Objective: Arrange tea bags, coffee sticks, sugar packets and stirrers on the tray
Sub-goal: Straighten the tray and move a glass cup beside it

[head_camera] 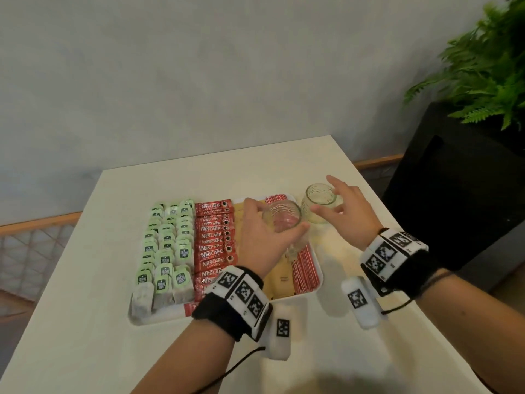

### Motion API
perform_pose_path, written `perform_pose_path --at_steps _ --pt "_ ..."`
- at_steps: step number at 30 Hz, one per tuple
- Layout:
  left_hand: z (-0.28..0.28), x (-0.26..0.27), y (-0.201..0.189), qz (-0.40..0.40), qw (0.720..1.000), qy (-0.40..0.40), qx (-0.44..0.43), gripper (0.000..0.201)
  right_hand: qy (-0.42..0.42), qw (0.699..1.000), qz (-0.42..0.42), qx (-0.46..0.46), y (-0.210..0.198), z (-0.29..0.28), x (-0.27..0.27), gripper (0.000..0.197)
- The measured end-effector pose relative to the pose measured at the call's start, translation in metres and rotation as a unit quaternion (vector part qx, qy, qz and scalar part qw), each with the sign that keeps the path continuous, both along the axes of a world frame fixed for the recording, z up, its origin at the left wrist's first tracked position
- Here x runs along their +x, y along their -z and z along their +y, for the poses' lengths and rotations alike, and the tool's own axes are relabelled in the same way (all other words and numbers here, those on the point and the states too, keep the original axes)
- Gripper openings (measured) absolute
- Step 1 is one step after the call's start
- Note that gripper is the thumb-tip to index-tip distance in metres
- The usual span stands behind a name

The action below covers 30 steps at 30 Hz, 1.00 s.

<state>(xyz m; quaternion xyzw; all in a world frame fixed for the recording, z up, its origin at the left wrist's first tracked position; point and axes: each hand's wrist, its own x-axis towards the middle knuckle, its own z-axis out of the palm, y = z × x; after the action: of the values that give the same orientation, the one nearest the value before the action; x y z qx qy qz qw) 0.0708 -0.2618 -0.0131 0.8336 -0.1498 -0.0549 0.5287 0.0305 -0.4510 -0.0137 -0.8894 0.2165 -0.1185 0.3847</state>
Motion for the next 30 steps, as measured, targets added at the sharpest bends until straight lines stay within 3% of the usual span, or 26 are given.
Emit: perform_pose_path --at_steps 5,8,12,17,21,25,30 --pt "-0.036 -0.013 -0.006 0.046 0.998 -0.017 -0.050 0.073 -0.043 0.970 -0.048 0.235 -0.011 0.028 -0.031 0.024" --pt "-0.051 -0.020 0.006 0.064 0.997 -0.009 -0.051 0.071 -0.033 0.962 -0.029 0.271 -0.008 0.028 -0.040 0.028" --pt "-0.061 -0.034 0.015 0.060 0.997 0.049 0.023 0.075 -0.030 0.978 0.026 0.203 -0.001 0.013 -0.049 0.038" --pt "-0.068 -0.049 0.024 0.074 0.988 0.121 0.062 0.084 -0.041 0.988 0.077 0.130 0.008 -0.011 -0.051 0.025" --pt "-0.069 -0.050 0.039 0.063 0.972 0.174 0.142 0.090 -0.052 0.987 0.151 0.003 0.013 -0.030 -0.047 0.025" --pt "-0.073 -0.046 0.047 0.012 0.972 0.169 0.164 0.087 -0.064 0.984 0.160 -0.047 0.016 -0.039 -0.041 0.027" --pt "-0.080 -0.043 0.053 -0.049 0.967 0.094 0.233 0.083 -0.085 0.986 0.116 -0.084 0.030 -0.040 -0.034 0.028"
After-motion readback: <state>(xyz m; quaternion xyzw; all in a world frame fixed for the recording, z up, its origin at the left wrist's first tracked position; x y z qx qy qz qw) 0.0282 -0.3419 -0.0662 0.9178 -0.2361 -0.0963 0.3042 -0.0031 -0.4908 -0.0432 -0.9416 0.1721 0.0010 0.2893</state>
